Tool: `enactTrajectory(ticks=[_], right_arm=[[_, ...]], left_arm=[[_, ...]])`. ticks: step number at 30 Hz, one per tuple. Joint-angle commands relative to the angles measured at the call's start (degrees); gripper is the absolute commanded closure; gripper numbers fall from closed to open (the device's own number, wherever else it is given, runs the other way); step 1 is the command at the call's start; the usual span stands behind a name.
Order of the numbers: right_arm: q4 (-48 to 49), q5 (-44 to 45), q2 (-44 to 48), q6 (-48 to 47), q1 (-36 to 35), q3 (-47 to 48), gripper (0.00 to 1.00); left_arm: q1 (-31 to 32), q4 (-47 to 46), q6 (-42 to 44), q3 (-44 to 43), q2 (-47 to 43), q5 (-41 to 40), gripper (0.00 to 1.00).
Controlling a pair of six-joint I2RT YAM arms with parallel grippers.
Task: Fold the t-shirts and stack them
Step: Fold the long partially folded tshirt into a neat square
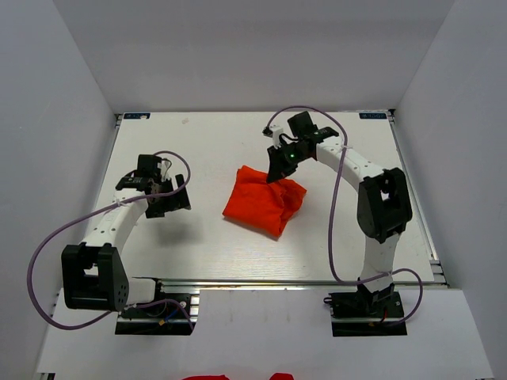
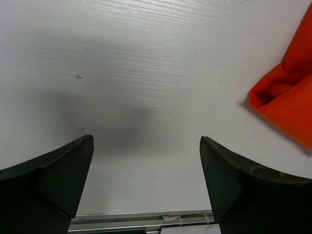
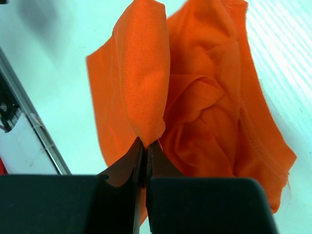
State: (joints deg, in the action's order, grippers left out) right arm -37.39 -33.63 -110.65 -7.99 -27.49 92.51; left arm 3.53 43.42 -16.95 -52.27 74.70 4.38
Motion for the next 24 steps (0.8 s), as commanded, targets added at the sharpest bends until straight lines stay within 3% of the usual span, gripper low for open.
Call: enactTrajectory(ticks=[1, 5, 7, 8, 11, 14, 15, 16, 17, 24], right_arm=[[0.47, -0.14, -1.32, -1.94, 1.82, 3.2, 1.0], [0.56, 1.28, -3.16, -1.24, 3.31, 3.64, 1.0], [0.65, 1.11, -3.95, -1.15, 3.93, 3.47, 0.97], [0.56, 1.02, -4.13, -1.15, 4.19, 3.12, 0.9], [0.38, 0.49, -4.57, -0.63, 5.42, 3.2, 0.9], [0.56, -0.56, -4.05, 0.34, 6.47, 3.12, 0.69], [0.91, -0.65, -4.13, 0.86, 6.48, 3.29, 0.46], [0.82, -0.48, -4.31, 0.87, 6.74, 3.29, 0.39], [0.82, 0.83, -4.22, 0.87, 7.18, 3.55, 0.13], [-1.37, 8.31, -1.86, 1.48, 7.97, 8.91, 0.1]], left_arm=[[-0.28, -1.75, 0.87, -2.22, -0.16, 2.64, 0.0], [-0.28, -2.9, 1.39, -2.84, -0.16, 4.31, 0.0], [-0.28, -2.9, 1.92, -3.45, 0.71, 4.32, 0.0], [0.42, -2.9, 1.92, -4.23, 1.24, 4.84, 0.0], [0.43, -2.9, 2.44, -6.35, 3.61, 6.16, 0.0], [0.43, -4.3, 2.45, -6.97, 5.01, 8.7, 0.0], [0.43, -4.31, 2.45, -7.66, 5.72, 9.24, 0.0], [0.43, -5.0, 2.45, -8.19, 5.72, 9.85, 0.0], [0.43, -5.01, 2.45, -8.2, 6.33, 10.99, 0.0], [0.95, -11.94, 3.59, -11.44, 10.9, 22.22, 0.0]])
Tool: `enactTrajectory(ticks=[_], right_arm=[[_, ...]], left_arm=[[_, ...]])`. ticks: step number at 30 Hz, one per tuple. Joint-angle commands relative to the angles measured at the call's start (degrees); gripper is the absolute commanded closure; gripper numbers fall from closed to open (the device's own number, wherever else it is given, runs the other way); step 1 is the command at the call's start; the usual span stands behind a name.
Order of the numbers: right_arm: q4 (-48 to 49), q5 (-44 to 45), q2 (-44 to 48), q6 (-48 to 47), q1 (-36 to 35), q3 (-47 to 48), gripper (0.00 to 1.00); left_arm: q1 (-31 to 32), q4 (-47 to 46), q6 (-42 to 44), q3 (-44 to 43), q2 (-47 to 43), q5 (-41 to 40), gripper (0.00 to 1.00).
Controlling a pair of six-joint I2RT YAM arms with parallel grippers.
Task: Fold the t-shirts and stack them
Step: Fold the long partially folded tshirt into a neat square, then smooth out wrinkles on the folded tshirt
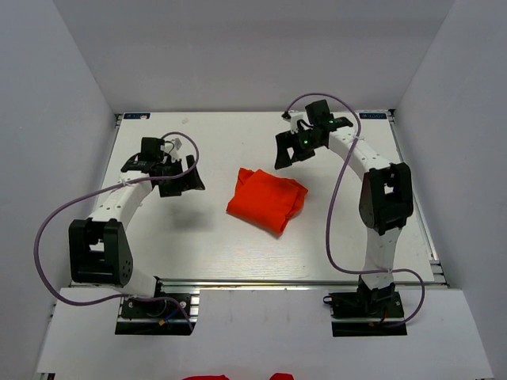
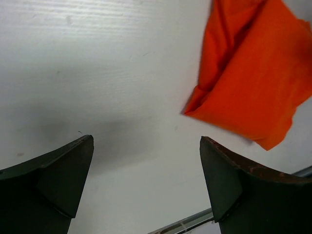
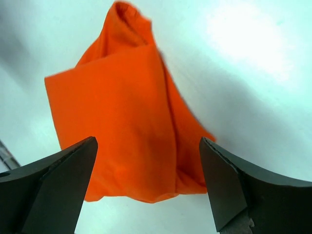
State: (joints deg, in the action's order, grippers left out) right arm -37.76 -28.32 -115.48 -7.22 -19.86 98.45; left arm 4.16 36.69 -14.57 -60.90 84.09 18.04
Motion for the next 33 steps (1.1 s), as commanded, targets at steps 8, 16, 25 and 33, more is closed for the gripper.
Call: enactTrajectory(ticks=[8, 16, 25, 33], right_arm=[[11.29, -13.05, 15.11, 9.57, 0.17, -17.05, 0.1], [20.8, -18.55, 8.1, 13.12, 0.87, -26.21, 0.1], [22.9, -18.88, 0.17, 8.89, 3.51, -21.37, 0.1], [20.45, -18.54, 4.37, 7.75, 3.77, -19.18, 0.1]], left_arm=[[5.93, -9.19, 2.96, -12.91, 13.01, 11.75, 0.0], [12.71, -4.69, 7.44, -28.21, 29.45, 9.57, 0.0], [17.36, -4.52, 12.19, -30.94, 35.52, 9.73, 0.0], [20.09, -4.52, 15.71, -32.0, 37.28, 10.78, 0.05]])
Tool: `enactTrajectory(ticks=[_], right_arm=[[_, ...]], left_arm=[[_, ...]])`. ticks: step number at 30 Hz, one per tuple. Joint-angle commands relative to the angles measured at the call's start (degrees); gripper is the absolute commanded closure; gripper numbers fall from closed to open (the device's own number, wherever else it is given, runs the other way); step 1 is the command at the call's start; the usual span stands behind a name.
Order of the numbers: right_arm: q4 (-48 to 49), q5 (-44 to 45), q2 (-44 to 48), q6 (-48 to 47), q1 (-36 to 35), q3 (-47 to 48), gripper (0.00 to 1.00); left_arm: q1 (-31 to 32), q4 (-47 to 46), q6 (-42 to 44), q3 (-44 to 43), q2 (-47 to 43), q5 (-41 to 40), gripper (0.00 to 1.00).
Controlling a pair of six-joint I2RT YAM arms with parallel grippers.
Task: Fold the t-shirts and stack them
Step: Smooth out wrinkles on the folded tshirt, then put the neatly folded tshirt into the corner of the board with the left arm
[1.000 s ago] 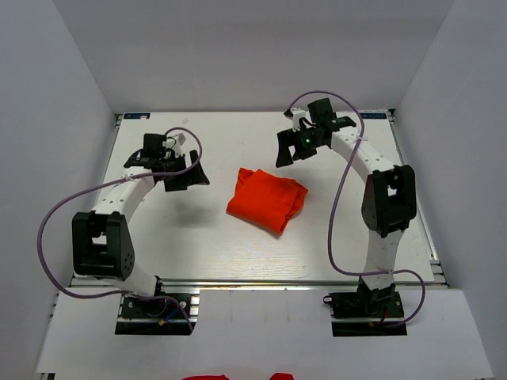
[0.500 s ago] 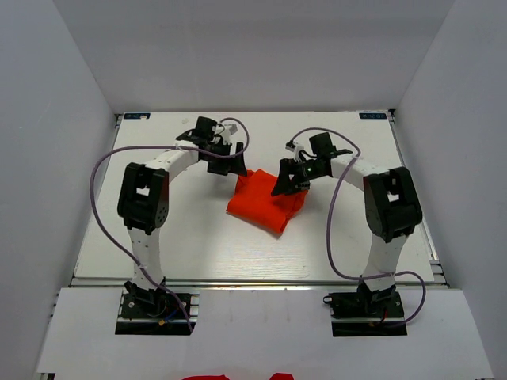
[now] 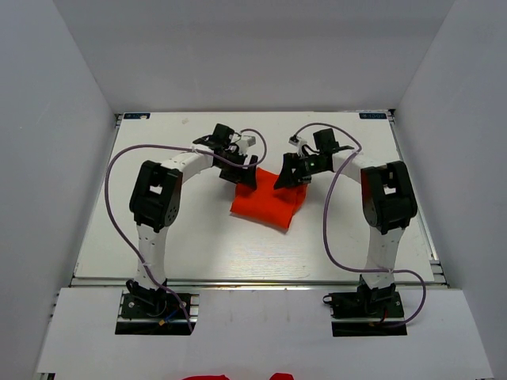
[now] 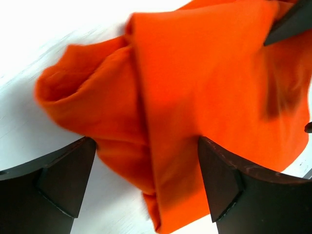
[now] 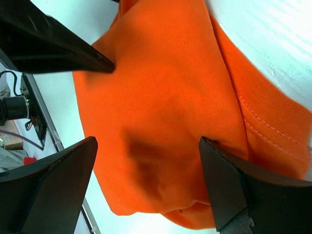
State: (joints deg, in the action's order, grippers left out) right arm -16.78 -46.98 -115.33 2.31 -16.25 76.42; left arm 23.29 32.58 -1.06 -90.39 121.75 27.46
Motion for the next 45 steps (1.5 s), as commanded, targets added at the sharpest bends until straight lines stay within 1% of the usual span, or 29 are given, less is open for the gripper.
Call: enactTrajectory(ticks=[1, 2, 3, 5, 6, 9, 10, 12, 13, 14, 15, 16, 17, 18, 21, 22, 24, 25, 27, 28, 32, 33, 36, 38, 39, 41, 42, 44, 45], right_arm=[[-0.89, 0.66, 4.84, -1.95, -0.01, 3.2, 0.1], [-1.59, 1.36, 5.55, -1.69, 0.16, 3.47, 0.1], [-1.94, 4.67, 7.38, -1.17, 0.08, 3.47, 0.1], [-2.73, 6.72, 9.67, -0.11, -0.01, 4.09, 0.1], [-2.82, 10.38, 10.99, 0.41, 0.25, 3.82, 0.1], [-2.82, 15.07, 14.85, 3.31, 0.43, 2.6, 0.1], [-2.91, 16.9, 16.35, 4.1, 0.6, 2.16, 0.1], [-3.0, 19.63, 19.24, 5.42, 1.04, 0.93, 0.1], [-3.0, 20.78, 19.96, 5.78, 1.31, 0.14, 0.1], [-3.0, 21.23, 20.49, 6.22, 1.31, -0.65, 0.1], [-3.0, 21.49, 21.28, 6.22, 1.4, -1.18, 0.1], [-3.09, 22.28, 23.29, 6.05, 1.75, -1.71, 0.1], [-3.18, 22.63, 23.92, 5.87, 1.84, -3.02, 0.1], [-3.79, 22.9, 25.31, 5.69, 2.1, -3.47, 0.1], [-5.45, 25.88, 27.7, 4.47, 2.98, -4.18, 0.1], [-5.46, 26.32, 28.66, 4.29, 3.15, -4.87, 0.1], [-5.37, 27.91, 30.25, 3.76, 3.68, -6.28, 0.1], [-5.29, 28.17, 31.38, 3.76, 3.86, -6.37, 0.1], [-5.29, 29.05, 31.74, 3.15, 4.38, -6.64, 0.1], [-5.29, 29.31, 31.66, 2.97, 4.39, -6.55, 0.1], [-5.29, 30.19, 31.04, 2.79, 5.35, -6.37, 0.1], [-5.29, 30.46, 30.87, 2.88, 5.79, -6.37, 0.1], [-5.46, 31.68, 29.9, 2.53, 6.67, -6.02, 0.1], [-5.64, 32.12, 29.55, 2.18, 7.02, -5.5, 0.1], [-5.72, 33.26, 29.11, 2.26, 7.37, -5.5, 0.1], [-6.6, 33.53, 28.58, 2.18, 7.72, -4.7, 0.1], [-6.6, 33.71, 28.23, 2.18, 7.99, -4.27, 0.1], [-7.48, 33.88, 27.53, 2.18, 8.25, -3.3, 0.1], [-7.57, 33.97, 27.09, 2.18, 8.25, -2.69, 0.1]], left_arm=[[0.97, -0.41, 2.2, -2.51, -0.38, 1.36, 0.06], [1.67, -0.41, 2.2, -2.51, 0.14, 1.36, 0.08], [1.67, -0.41, 2.2, -2.51, 0.15, 1.36, 0.09], [2.38, -0.41, 2.2, -1.9, 0.15, 0.76, 0.09], [2.9, -0.41, 2.2, -1.9, 0.15, 0.75, 0.12], [4.13, -0.41, 2.2, -0.85, 0.67, -0.48, 0.19], [4.74, -0.41, 2.2, -0.84, 0.68, -1.09, 0.25], [5.44, -0.41, 1.68, -0.23, 1.2, -3.11, 0.31], [5.97, -0.41, 1.68, -0.23, 1.2, -3.9, 0.42], [5.98, -0.41, 1.68, -0.23, 1.81, -4.52, 0.48], [6.5, -0.41, 1.68, -0.23, 1.82, -5.31, 0.57], [6.51, -0.41, 0.46, -0.23, 2.34, -7.14, 0.82], [6.51, -0.41, -0.43, -0.23, 2.35, -8.03, 0.97], [6.51, -0.93, -1.39, 0.56, 1.65, -9.0, 1.0], [4.75, -2.87, -2.46, 1.96, -1.95, -11.03, 1.0], [4.14, -2.87, -2.46, 1.97, -2.92, -14.16, 1.0], [2.91, -0.77, -0.1, -1.0, -4.24, -19.18, 1.0], [2.9, 0.2, 0.96, -2.23, -4.77, -23.29, 1.0], [0.89, 2.83, 3.08, -5.57, -4.77, -25.96, 1.0], [0.1, 3.71, 3.6, -6.54, -4.16, -28.58, 1.0], [-4.47, 6.01, 6.15, -10.15, -3.02, -34.05, 1.0], [-6.66, 7.22, 7.2, -11.64, -2.4, -36.23, 1.0], [-11.31, 7.76, 9.48, -15.06, -1.09, -36.87, 1.0], [-13.52, 7.24, 10.81, -17.35, -0.38, -38.71, 1.0], [-15.62, 6.37, 12.47, -17.89, -0.38, -40.45, 1.0], [-17.65, 3.03, 13.97, -19.37, 0.85, -42.22, 1.0], [-19.66, 2.41, 16.94, -20.34, 1.9, -40.58, 1.0], [-21.35, 1.08, 18.8, -24.37, 4.71, -40.56, 1.0], [-22.23, 1.08, 20.03, -26.05, 5.85, -38.38, 1.0]])
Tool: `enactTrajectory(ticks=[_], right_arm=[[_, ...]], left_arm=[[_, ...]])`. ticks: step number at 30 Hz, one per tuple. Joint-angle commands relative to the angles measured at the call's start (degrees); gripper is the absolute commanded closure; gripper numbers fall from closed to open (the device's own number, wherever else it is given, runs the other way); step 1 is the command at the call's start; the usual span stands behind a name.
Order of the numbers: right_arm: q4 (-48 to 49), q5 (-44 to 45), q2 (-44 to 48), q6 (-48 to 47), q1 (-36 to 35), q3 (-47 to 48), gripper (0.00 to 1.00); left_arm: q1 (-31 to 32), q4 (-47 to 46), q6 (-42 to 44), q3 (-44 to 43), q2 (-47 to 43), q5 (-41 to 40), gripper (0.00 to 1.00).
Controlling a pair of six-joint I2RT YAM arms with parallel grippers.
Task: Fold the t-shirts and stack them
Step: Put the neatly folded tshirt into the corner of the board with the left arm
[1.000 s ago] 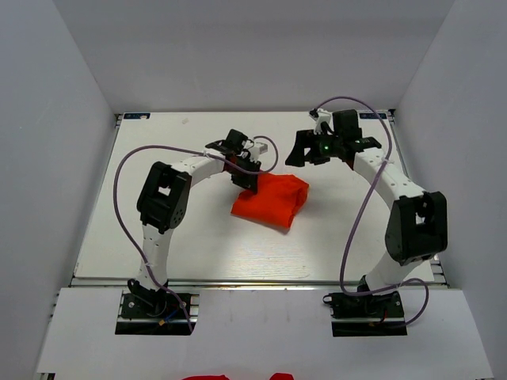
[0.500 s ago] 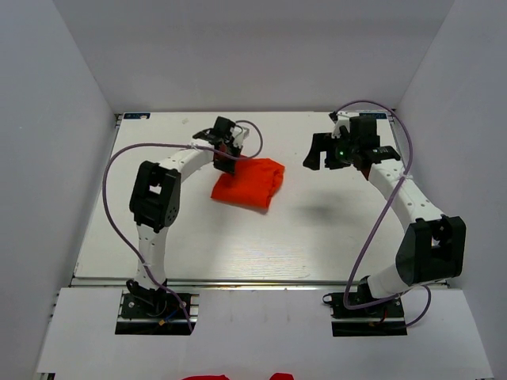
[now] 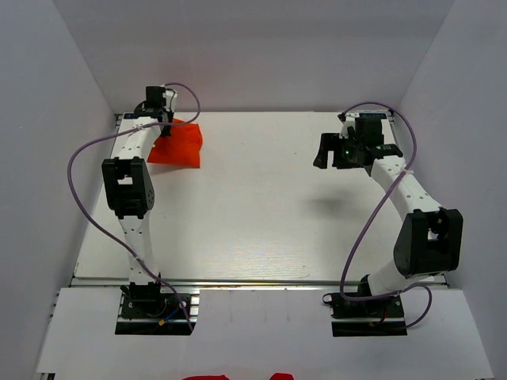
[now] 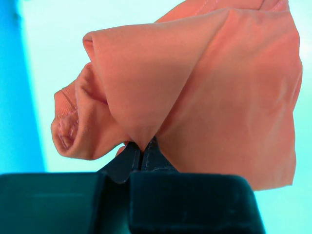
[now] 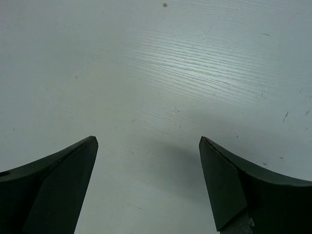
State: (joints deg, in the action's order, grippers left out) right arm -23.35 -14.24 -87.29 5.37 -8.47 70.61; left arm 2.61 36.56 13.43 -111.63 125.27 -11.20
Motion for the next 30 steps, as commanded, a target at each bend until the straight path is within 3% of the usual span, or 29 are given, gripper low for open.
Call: enactTrajectory(ticks=[1, 8, 23, 24, 25, 26, 27, 30], right_arm=[[-1.34, 1.75, -1.57, -0.88, 0.65, 3.65, 0.1], [-4.24, 3.51, -3.07, -1.23, 1.0, 5.85, 0.1], [-7.14, 2.46, -6.05, -1.49, 1.35, 9.19, 0.1], [-7.32, 2.46, -6.84, -1.24, 1.35, 9.2, 0.1], [-7.67, 2.11, -7.19, -1.41, 1.35, 9.72, 0.1], [-8.28, 1.68, -7.54, -1.58, 1.35, 10.42, 0.1], [-8.37, 1.06, -7.64, -1.41, 1.44, 10.51, 0.1], [-8.02, 0.62, -7.11, -1.33, 1.35, 10.69, 0.1]], left_arm=[[-3.04, -3.5, 7.64, -6.39, 3.48, 0.83, 1.0], [-8.32, -5.35, 12.32, -20.28, 13.15, 1.27, 1.0], [-13.33, -13.35, 15.4, -19.15, 14.39, -1.01, 0.99], [-13.33, -14.05, 15.4, -19.15, 14.91, -1.02, 0.84], [-13.33, -14.66, 14.7, -19.15, 14.91, -2.23, 0.54], [-13.33, -14.67, 14.08, -19.15, 14.91, -3.2, 0.14], [-13.33, -14.67, 12.86, -19.76, 14.91, -4.0, 0.0], [-13.33, -13.62, 11.71, -20.38, 12.73, -4.62, 0.0]])
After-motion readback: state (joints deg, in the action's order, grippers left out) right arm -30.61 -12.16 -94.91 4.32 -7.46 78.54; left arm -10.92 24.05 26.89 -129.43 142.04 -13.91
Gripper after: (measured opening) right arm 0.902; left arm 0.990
